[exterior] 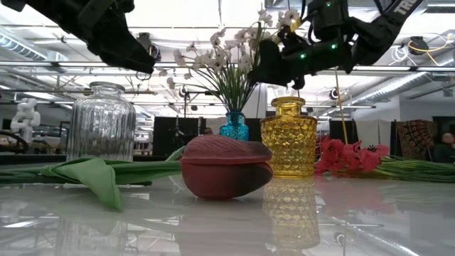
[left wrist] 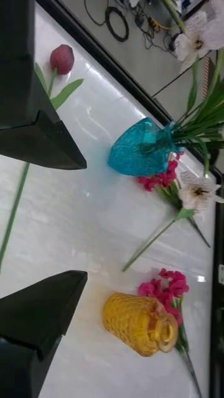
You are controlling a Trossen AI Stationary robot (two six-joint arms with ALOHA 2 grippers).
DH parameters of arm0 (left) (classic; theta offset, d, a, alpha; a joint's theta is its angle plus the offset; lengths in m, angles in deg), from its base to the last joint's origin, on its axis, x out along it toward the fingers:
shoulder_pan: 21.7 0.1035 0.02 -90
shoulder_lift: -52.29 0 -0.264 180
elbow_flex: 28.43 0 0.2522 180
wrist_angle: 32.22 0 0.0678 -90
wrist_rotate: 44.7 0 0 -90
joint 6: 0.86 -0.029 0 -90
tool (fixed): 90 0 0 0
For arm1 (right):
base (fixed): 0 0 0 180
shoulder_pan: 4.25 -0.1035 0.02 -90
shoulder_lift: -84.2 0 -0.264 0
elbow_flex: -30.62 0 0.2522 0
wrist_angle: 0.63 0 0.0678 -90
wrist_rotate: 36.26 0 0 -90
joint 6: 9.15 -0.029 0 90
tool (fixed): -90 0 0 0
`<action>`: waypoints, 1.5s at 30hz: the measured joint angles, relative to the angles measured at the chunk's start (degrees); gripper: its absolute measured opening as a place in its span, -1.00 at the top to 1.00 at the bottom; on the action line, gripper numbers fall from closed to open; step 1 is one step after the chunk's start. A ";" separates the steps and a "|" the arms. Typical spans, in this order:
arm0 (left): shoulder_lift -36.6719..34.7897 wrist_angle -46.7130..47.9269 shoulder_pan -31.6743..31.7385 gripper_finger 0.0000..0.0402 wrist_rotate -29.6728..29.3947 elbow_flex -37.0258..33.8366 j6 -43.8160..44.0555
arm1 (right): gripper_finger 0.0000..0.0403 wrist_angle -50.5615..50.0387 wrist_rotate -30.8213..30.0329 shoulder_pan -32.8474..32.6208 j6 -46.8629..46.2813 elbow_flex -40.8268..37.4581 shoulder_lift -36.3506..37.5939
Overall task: Sort flowers into vase by color
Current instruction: Put the white flowers into the blue vase
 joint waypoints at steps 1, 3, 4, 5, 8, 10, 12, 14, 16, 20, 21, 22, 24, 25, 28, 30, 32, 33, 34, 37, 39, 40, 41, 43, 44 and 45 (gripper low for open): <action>0.00 -0.22 0.00 -0.42 0.00 0.00 0.00 | 0.30 -1.15 0.02 -0.06 -0.02 0.00 0.79; 0.00 -0.22 0.00 -0.42 0.00 0.00 -0.02 | 0.32 -2.52 0.00 -0.17 -0.06 0.02 1.83; 0.00 -0.27 0.00 -0.42 0.00 0.00 -0.02 | 0.33 -2.98 0.00 -0.25 -0.17 0.02 2.17; 0.00 -0.41 0.00 -0.42 0.00 0.00 -0.03 | 0.34 -3.22 0.00 -0.38 -0.42 0.02 2.28; 0.00 -1.31 0.00 -0.42 0.00 0.00 -0.04 | 0.39 -3.90 -0.07 -0.93 -1.67 0.02 2.29; 0.00 -1.59 0.00 -0.42 0.02 0.00 -0.04 | 0.38 -5.66 -0.07 -1.27 -1.77 0.02 2.29; 0.00 -1.52 0.00 -0.42 0.04 0.00 -0.03 | 0.30 -8.62 0.02 -1.31 -2.19 0.02 2.59; 0.00 -1.51 0.00 -0.42 0.04 0.00 -0.02 | 0.17 -12.56 0.02 -1.29 -3.11 0.02 3.31; 0.00 -1.51 0.00 -0.42 0.07 0.00 -0.04 | 0.00 -16.49 0.01 -1.28 -3.50 0.02 4.21; 0.00 -1.49 0.00 -0.42 0.09 0.00 -0.04 | -0.26 -21.51 0.00 -1.27 -3.49 0.02 6.72; 0.00 -1.49 0.00 -0.42 0.09 0.00 -0.04 | -0.30 -21.85 0.00 -1.28 -3.22 0.02 7.39; 0.00 -1.51 0.00 -0.42 0.07 0.00 -0.06 | -0.33 -21.47 0.00 -1.34 -2.70 0.02 7.95; 0.00 -1.51 0.00 -0.42 0.10 -0.02 -0.05 | -0.34 -21.20 0.03 -1.72 -1.47 0.02 9.08; 0.00 -1.51 0.00 -0.42 0.11 -0.02 -0.03 | -0.33 -21.11 0.14 -1.97 -0.79 0.02 9.65; 0.00 -1.47 0.00 -0.42 0.11 -0.02 -0.02 | -0.25 -24.43 1.29 -2.34 0.41 0.02 12.13; 0.00 -1.47 0.00 -0.42 0.11 -0.02 0.00 | -0.19 -29.75 1.00 -2.27 -0.19 0.02 14.16; 0.00 -1.45 0.00 -0.42 0.13 -0.02 0.00 | -0.14 -35.10 -0.58 -2.23 -0.92 0.02 16.12; 0.00 -1.47 0.00 -0.42 0.13 -0.02 0.00 | -0.12 -37.62 -1.54 -2.23 -1.24 0.02 17.27; 0.00 -1.47 0.00 -0.42 0.13 -0.02 0.00 | -0.09 -39.36 -1.93 -2.23 -1.38 0.02 18.33; 0.00 -1.45 0.00 -0.42 0.13 -0.02 0.03 | -0.03 -43.84 -3.58 -2.23 -1.00 0.02 22.37; 0.00 -1.47 0.00 -0.42 0.13 -0.02 0.07 | 0.00 -46.47 -8.24 -2.26 -0.43 0.02 25.13; 0.00 -1.47 -0.02 -0.42 0.13 -0.02 0.13 | 0.01 -48.00 -10.31 -2.21 -0.38 0.02 26.65; 0.00 -1.51 -0.05 -0.42 0.13 -0.02 0.19 | 0.02 -49.16 -11.31 -2.17 -0.32 0.02 28.08; 0.00 -1.51 -0.04 -0.42 0.13 -0.02 0.17 | 0.02 -51.64 -11.11 -2.19 -0.46 0.02 31.19; 0.00 -1.50 -0.04 -0.42 0.13 -0.02 0.17 | 0.02 -53.26 -10.96 -2.23 -0.84 0.02 32.63; 0.00 -1.50 -0.04 -0.42 0.13 -0.02 0.17 | 0.02 -55.13 -10.86 -2.29 -1.56 0.02 33.98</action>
